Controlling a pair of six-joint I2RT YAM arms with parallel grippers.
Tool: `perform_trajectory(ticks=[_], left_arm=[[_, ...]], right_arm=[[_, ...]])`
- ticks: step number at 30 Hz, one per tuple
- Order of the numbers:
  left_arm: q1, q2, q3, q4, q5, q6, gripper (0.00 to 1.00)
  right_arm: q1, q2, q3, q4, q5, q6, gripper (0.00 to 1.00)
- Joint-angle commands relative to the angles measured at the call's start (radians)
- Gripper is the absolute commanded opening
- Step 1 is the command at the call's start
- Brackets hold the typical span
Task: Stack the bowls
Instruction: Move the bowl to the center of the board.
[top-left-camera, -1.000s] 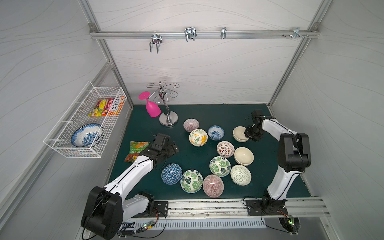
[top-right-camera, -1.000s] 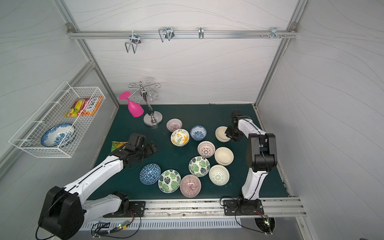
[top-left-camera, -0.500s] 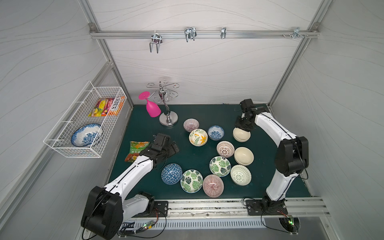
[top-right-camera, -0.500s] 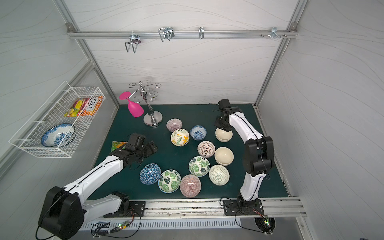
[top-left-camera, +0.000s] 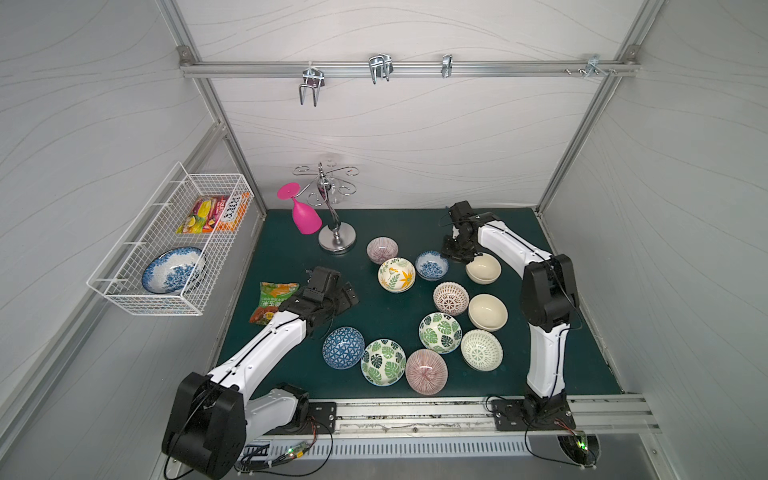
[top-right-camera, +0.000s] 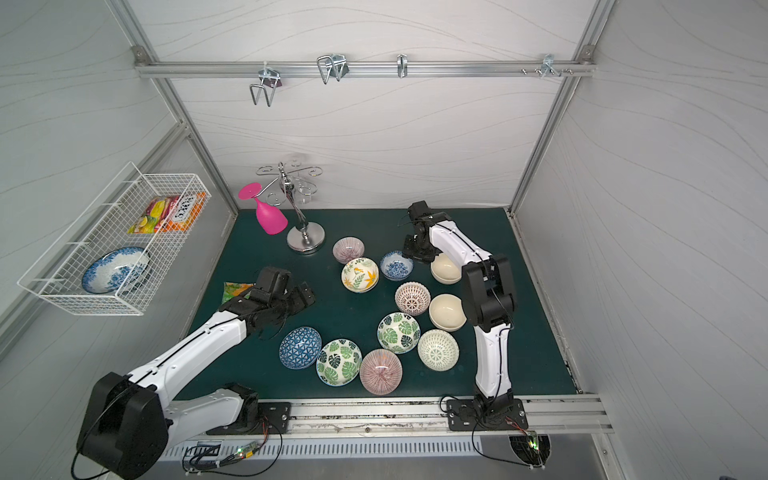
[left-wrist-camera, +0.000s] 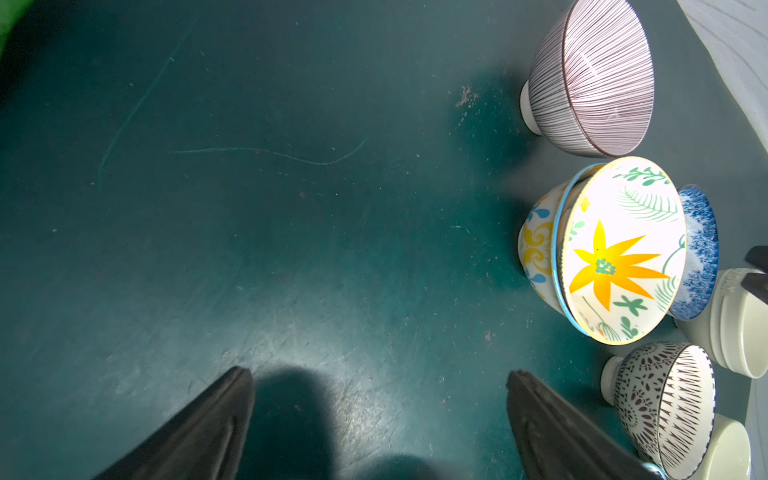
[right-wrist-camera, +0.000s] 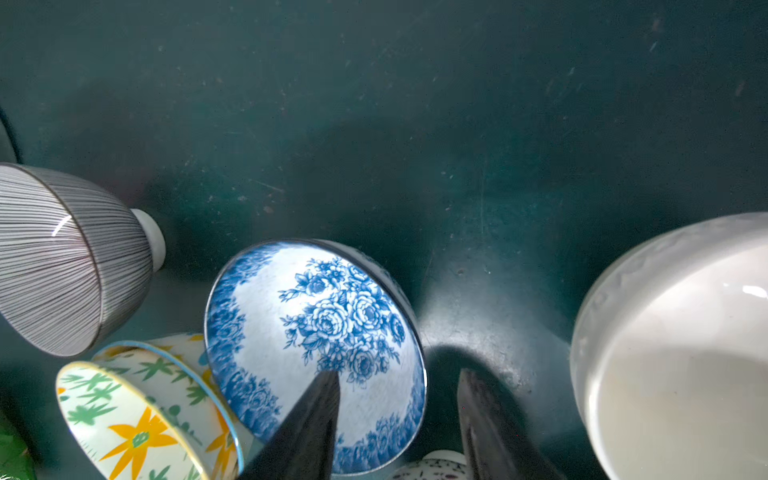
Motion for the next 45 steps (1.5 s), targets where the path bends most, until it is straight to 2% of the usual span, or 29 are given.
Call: perform_trajectory(ticks=[1, 13, 22, 24, 29, 37, 45], left_arm=[[0.003, 0.005, 0.035, 0.015, 0.003, 0.014, 1.00], [0.004, -0.006, 0.029, 0.016, 0.000, 0.012, 0.99], [0.004, -0.022, 0.028, 0.000, -0.014, 0.005, 1.00], [0.004, -0.038, 0.023, -0.011, -0.024, -0.002, 1.00], [0.014, -0.085, 0.018, -0.049, -0.043, -0.021, 1.00], [0.026, -0.102, 0.086, -0.217, -0.060, -0.012, 1.00], [0.026, -0.162, 0.123, -0.399, -0.087, -0.041, 1.00]], right_arm=[[0.015, 0.013, -0.018, 0.015, -0.018, 0.014, 0.48], [0.029, 0.030, -0.103, 0.051, 0.008, 0.008, 0.34], [0.037, -0.015, -0.160, 0.056, 0.036, 0.002, 0.04], [0.038, -0.027, -0.176, 0.055, 0.036, 0.001, 0.01], [0.041, -0.056, -0.205, 0.044, 0.029, -0.002, 0.00], [0.041, -0.081, -0.233, 0.009, -0.008, -0.016, 0.00], [0.041, -0.048, -0.185, -0.061, -0.067, -0.048, 0.00]])
